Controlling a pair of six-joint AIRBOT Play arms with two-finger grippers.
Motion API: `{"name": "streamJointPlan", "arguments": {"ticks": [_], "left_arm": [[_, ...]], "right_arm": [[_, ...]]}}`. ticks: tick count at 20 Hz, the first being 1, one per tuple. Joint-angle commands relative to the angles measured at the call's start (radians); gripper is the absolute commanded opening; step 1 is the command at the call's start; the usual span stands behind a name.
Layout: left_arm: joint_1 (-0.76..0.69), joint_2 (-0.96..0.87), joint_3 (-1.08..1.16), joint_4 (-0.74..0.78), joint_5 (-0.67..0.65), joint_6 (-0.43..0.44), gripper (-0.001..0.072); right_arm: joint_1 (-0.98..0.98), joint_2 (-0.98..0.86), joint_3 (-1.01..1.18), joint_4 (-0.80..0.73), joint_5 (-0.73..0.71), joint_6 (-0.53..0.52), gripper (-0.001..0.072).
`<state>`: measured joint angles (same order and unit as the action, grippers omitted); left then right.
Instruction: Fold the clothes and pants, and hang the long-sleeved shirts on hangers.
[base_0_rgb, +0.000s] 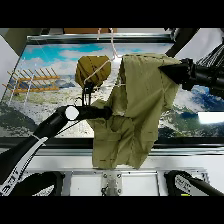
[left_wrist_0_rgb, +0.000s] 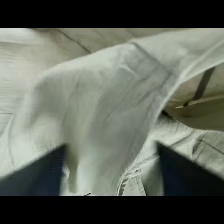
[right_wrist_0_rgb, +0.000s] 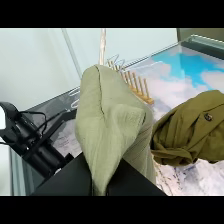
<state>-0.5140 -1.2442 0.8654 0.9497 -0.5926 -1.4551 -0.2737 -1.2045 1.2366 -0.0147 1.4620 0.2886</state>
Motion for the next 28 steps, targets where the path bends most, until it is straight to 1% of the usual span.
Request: {"name": "streamJointPlan", "arguments": {"ticks": [1, 2, 3, 7, 11, 16, 17, 20, 24, 27, 28], "left_arm": [[-0.009, -0.056, 0.003, 0.002, 0.018, -0.001, 0.0313], [0.01, -0.066, 0.003, 0.001, 0.009, -0.001, 0.0105], [0.04, -0.066, 0.003, 0.0, -0.008, -0.002, 0.0016], [0.199, -0.014, 0.003, -0.001, -0.084, -0.002, 0.0016], [0.286, 0.03, 0.003, 0.0, -0.123, 0.0, 0.0016], [0.302, 0.029, 0.016, 0.002, -0.164, 0.005, 0.0016], [0.304, 0.03, 0.03, 0.004, -0.168, 0.006, 0.0016], [0.333, 0.03, 0.097, 0.01, -0.207, 0.007, 0.0016], [0.323, 0.061, 0.222, 0.1, -0.307, 0.003, 0.0014], [0.314, 0.153, 0.274, 0.17, -0.324, -0.027, 0.0015], [0.308, 0.19, 0.287, 0.19, -0.344, -0.044, 0.0015]], "right_arm": [[0.001, 0.001, 0.001, -0.004, 0.002, 0.011, 0.0009], [0.0, 0.004, 0.001, -0.004, 0.003, 0.026, 0.0009], [-0.001, 0.012, 0.001, -0.009, 0.009, 0.027, 0.0009], [0.0, 0.039, 0.001, -0.061, 0.053, 0.058, 0.0009], [0.001, 0.039, 0.001, -0.063, 0.101, 0.083, 0.0009], [0.002, 0.039, 0.001, -0.148, 0.119, 0.111, 0.0009], [0.002, 0.039, 0.001, -0.175, 0.12, 0.127, 0.0009], [0.002, 0.046, 0.001, -0.23, 0.126, 0.131, 0.0009], [0.0, 0.055, -0.018, -0.255, 0.116, 0.131, 0.0009], [-0.002, 0.075, -0.085, -0.251, 0.084, 0.119, 0.0009], [-0.001, 0.087, -0.116, -0.244, 0.06, 0.098, 0.0009]]}}
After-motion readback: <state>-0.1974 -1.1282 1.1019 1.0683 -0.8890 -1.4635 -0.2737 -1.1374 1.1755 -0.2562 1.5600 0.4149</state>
